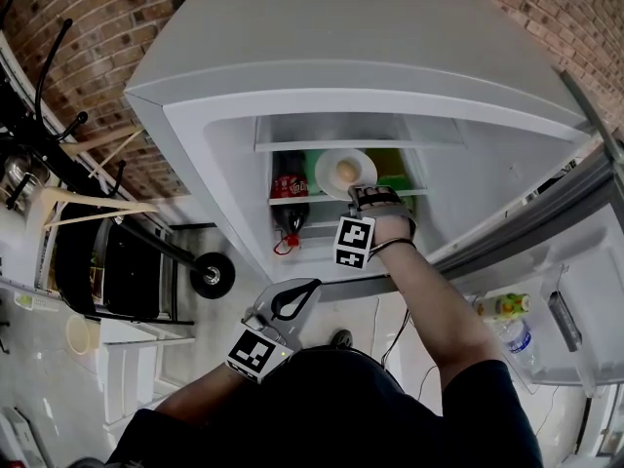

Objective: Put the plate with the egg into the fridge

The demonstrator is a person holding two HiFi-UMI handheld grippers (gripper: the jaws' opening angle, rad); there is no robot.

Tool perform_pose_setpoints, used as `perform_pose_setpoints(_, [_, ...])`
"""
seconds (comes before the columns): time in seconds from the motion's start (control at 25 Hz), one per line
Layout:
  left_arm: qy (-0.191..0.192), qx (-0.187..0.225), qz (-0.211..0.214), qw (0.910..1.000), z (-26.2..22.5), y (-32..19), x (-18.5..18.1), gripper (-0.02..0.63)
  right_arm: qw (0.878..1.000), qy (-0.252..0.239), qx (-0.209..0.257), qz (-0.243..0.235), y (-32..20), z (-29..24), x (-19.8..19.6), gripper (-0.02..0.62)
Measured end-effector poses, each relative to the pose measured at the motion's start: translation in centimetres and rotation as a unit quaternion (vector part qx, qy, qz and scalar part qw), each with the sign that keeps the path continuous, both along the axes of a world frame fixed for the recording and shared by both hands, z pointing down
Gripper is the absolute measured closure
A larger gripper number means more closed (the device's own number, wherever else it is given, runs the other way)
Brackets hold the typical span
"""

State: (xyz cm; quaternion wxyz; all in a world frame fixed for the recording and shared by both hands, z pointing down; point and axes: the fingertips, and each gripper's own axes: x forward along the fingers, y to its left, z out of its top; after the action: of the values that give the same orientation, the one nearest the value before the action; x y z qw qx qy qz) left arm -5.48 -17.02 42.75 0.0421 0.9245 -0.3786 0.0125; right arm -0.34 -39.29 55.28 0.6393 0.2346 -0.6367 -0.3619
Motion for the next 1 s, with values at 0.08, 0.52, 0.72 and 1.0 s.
perform_pose_setpoints(0.08, [0.002,-0.002,-0.001,1.0000,0.0,0.0,0.0,0.601,1.000,-0.006,0.004,0.000,0.1,-0.1,0.0,0.423])
perform_pose_setpoints(0.52, [0.000,0.006,0.015,0.9999,-0.3,0.0,0.8,0.601,0.996,-0.079,0.019,0.027,3.3,-2.5,1.1,0.399])
perform_pose_setpoints(0.72, [0.007,0.003,0.020,0.9998,-0.3,-0.2,1.5,0.601,0.987,-0.148,0.024,0.048,5.6,-3.9,1.5,0.408])
perform_pose_setpoints(1.0, [0.015,0.000,0.021,0.9997,-0.4,-0.6,2.0,0.601,0.954,-0.295,0.022,0.058,9.3,-7.9,0.5,0.483])
